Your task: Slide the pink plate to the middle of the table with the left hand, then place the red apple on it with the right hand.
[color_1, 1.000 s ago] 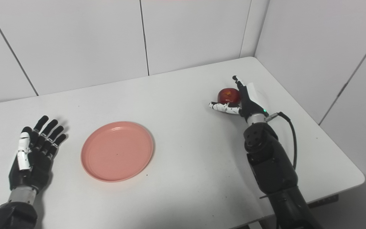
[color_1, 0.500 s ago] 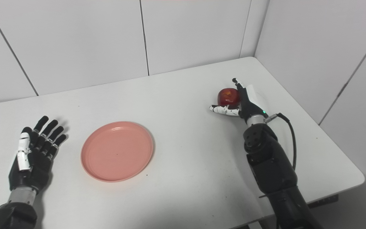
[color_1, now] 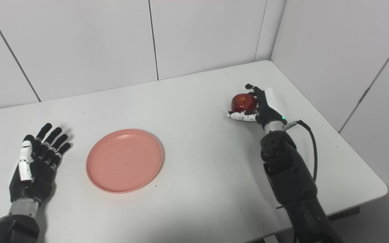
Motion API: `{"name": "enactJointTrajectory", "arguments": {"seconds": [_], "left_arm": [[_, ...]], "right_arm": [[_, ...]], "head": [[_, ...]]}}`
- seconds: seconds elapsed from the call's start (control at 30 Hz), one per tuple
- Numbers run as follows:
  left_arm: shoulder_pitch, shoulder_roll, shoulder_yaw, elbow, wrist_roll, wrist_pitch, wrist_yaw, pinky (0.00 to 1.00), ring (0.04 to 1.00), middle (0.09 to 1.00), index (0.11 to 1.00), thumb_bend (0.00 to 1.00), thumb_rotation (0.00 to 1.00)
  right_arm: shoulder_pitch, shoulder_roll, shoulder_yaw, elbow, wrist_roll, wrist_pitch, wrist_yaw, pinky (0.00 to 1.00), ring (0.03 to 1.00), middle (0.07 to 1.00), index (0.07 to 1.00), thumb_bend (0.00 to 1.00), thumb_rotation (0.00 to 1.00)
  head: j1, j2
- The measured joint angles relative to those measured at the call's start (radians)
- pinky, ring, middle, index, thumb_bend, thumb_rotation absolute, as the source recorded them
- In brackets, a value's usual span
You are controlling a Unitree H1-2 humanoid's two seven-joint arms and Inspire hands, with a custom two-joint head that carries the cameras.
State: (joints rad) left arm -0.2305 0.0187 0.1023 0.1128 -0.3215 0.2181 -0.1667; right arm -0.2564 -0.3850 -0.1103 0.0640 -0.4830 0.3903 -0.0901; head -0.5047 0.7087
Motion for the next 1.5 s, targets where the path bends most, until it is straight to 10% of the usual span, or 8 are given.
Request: {"name": "enactJointTrajectory", "arguments": {"seconds": [0.2,1.13,1.5], "left_arm": [[0.001,0.0,-0.001,-0.002,0.0,0.0,0.0,0.87,0.867,0.875,0.867,0.35,1.0],[0.002,0.0,-0.004,-0.004,0.001,0.001,0.007,0.88,0.871,0.876,0.867,0.35,1.0],[0.002,-0.001,-0.007,-0.004,0.001,0.0,0.01,0.88,0.874,0.878,0.867,0.36,1.0]], "right_arm": [[-0.002,0.002,-0.006,0.055,0.016,-0.055,-0.068,0.44,0.506,0.545,0.492,0.52,0.14],[-0.026,0.011,-0.007,0.12,0.057,-0.114,-0.139,0.42,0.49,0.521,0.487,0.51,0.13],[-0.027,0.021,0.018,-0.062,0.021,-0.101,-0.126,0.42,0.485,0.52,0.487,0.51,0.13]], "head": [[0.0,0.0],[0.015,-0.003],[0.034,-0.008]]}}
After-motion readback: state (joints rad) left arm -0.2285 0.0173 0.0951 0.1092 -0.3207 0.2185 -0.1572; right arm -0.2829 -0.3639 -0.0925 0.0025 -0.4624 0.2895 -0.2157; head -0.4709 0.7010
